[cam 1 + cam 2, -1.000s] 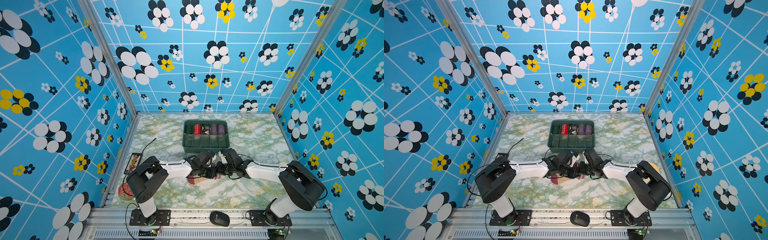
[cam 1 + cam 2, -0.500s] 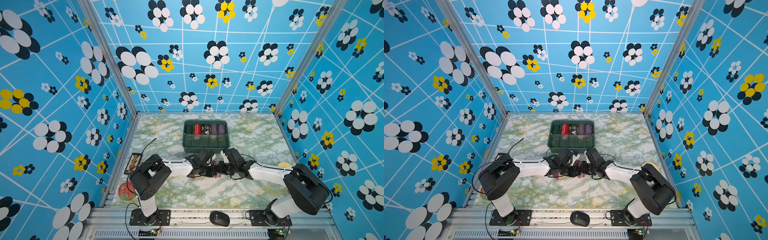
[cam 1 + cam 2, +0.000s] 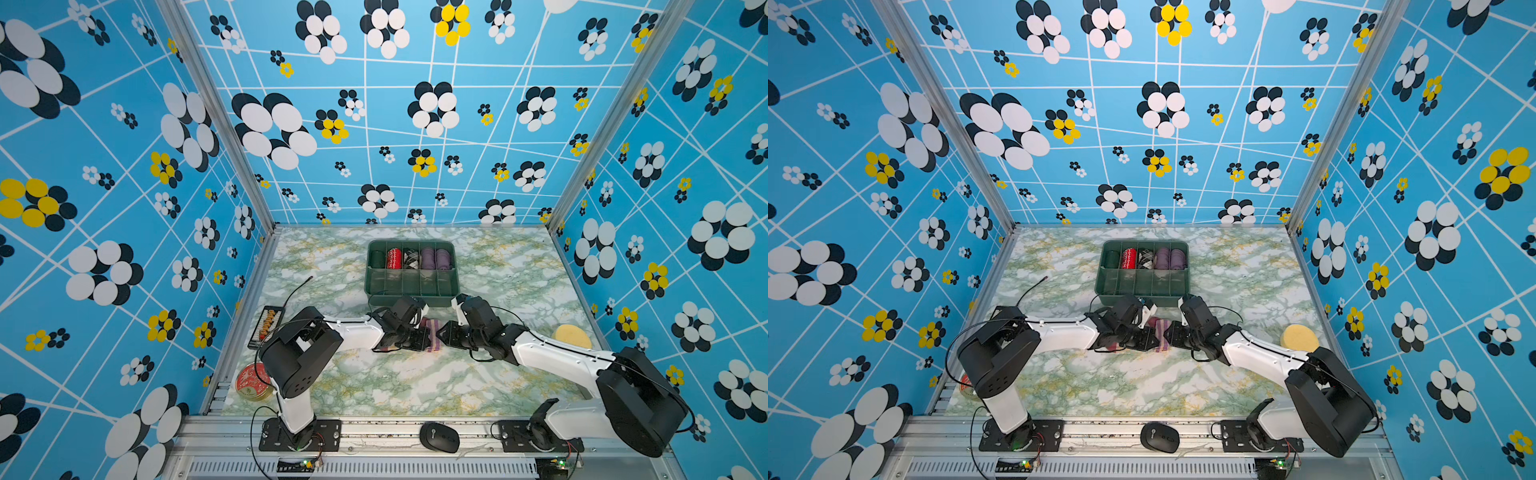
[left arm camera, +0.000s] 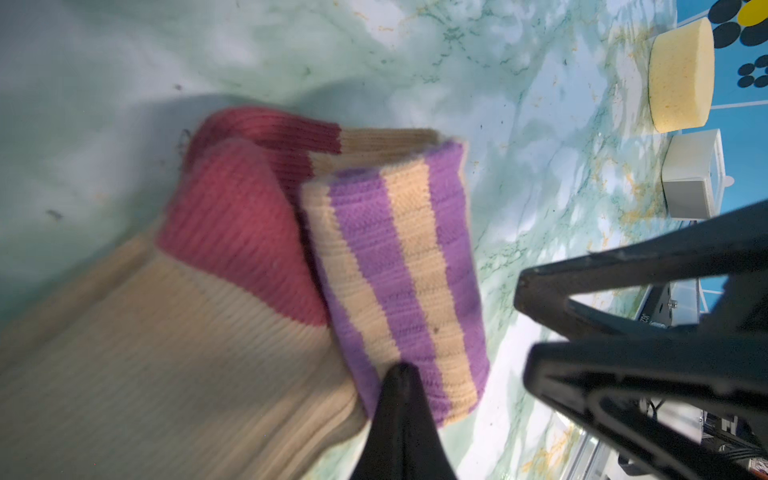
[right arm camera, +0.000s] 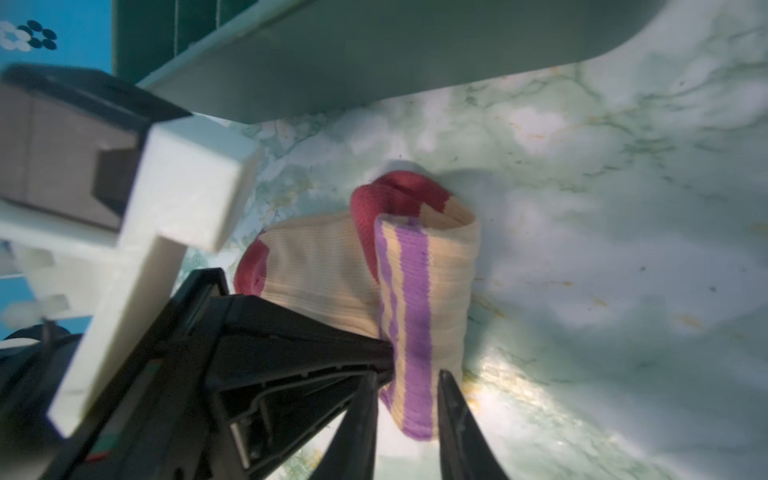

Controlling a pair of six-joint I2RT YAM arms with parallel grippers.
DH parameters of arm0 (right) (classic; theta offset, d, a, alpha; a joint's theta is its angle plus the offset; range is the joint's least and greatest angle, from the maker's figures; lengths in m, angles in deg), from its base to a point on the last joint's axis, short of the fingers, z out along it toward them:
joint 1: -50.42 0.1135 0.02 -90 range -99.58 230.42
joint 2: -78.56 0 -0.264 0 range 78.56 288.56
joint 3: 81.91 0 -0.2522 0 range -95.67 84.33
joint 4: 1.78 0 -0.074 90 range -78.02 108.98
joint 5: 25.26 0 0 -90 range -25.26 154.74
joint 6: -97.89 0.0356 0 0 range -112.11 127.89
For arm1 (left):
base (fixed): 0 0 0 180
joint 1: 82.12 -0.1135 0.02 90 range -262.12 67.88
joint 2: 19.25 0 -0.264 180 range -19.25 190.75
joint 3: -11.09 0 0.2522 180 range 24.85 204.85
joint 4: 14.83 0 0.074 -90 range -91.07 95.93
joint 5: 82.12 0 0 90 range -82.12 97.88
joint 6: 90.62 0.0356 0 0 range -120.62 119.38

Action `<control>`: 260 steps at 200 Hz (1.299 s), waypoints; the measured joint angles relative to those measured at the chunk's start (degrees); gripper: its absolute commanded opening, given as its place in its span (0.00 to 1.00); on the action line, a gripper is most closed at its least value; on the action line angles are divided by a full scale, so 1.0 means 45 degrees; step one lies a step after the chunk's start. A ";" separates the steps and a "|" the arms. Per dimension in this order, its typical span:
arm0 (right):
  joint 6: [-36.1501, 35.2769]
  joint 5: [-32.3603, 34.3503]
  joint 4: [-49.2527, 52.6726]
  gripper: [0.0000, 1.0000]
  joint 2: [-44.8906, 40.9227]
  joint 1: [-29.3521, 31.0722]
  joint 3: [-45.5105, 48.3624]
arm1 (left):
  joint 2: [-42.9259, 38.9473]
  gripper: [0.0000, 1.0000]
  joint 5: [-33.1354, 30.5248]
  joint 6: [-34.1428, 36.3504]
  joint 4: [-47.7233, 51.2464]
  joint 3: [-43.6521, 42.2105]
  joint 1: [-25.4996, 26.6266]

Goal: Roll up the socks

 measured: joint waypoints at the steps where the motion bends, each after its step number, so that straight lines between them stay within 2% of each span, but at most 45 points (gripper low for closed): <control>1: 0.0000 0.0005 0.0000 0.29 0.0015 0.0000 0.0005 | 0.0000 0.02 0.0000 0.0000 -0.0015 0.0000 -0.0005; 89: -0.0058 -0.0078 -0.0899 0.33 0.1214 -0.0019 0.0131 | 0.0058 0.02 0.0379 -0.0121 -0.0486 -0.0228 -0.0160; 154: -0.0262 -0.0199 -0.2098 0.32 0.2215 -0.0019 0.0126 | 0.0233 0.02 0.0763 -0.0248 -0.0850 -0.0253 -0.0316; 166: -0.0291 -0.0267 -0.2370 0.30 0.2365 -0.0029 0.0117 | 0.0257 0.02 0.0831 -0.0301 -0.0937 -0.0267 -0.0340; 211: -0.0437 -0.0437 -0.2948 0.00 0.2545 -0.0087 0.0117 | 0.0287 0.02 0.0860 -0.0432 -0.1107 -0.0316 -0.0423; 260: -0.0675 -0.0301 -0.2492 0.00 0.2273 -0.0087 0.0117 | 0.0282 0.02 0.0991 -0.0534 -0.1132 -0.0321 -0.0418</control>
